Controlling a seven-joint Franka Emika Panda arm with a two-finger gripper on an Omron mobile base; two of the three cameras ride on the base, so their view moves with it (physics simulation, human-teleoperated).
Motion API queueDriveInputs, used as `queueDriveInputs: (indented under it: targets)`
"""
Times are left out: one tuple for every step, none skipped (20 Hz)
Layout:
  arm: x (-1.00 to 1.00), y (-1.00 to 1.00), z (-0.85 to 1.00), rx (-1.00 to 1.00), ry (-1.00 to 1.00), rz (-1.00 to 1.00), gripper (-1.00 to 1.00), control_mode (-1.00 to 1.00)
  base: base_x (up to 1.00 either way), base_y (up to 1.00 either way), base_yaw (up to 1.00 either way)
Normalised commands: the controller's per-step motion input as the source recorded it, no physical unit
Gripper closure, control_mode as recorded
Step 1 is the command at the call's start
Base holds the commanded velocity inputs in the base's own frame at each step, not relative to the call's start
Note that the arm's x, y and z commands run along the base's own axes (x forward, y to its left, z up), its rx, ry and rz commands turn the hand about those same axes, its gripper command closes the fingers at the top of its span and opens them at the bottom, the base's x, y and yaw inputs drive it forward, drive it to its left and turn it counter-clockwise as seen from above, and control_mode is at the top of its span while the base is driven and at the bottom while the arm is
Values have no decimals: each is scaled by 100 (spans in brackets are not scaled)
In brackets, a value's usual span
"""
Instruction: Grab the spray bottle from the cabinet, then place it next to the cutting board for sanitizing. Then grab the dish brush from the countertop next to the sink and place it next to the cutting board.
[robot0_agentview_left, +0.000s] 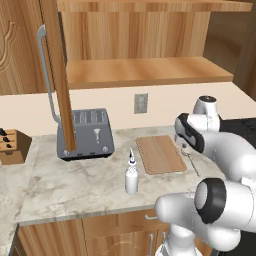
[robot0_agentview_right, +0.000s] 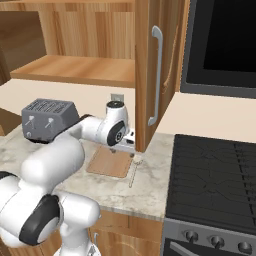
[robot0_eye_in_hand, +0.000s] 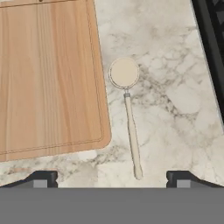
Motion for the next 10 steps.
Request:
queueDriveInputs:
  targets:
    - [-32, 56, 49, 2, 0, 0, -100, -100, 0, 0, 0]
    - [-37, 41, 59, 3, -3, 0, -100, -100, 0, 0, 0]
    - [-34, 36, 64, 1, -4, 0, -100, -100, 0, 0, 0]
    - [-36, 37, 70, 2, -1, 0, -100, -100, 0, 0, 0]
    - [-34, 38, 74, 3, -2, 0, -100, -100, 0, 0, 0]
    - [-36, 42, 64, 3, -8, 0, -100, -100, 0, 0, 0]
    - [-49, 36, 71, 3, -11, 0, -100, -100, 0, 0, 0]
    - [-51, 32, 67, 6, -7, 0, -100, -100, 0, 0, 0]
    - [-54, 38, 68, 6, -7, 0, -100, -100, 0, 0, 0]
    - [-55, 38, 64, 5, -7, 0, -100, -100, 0, 0, 0]
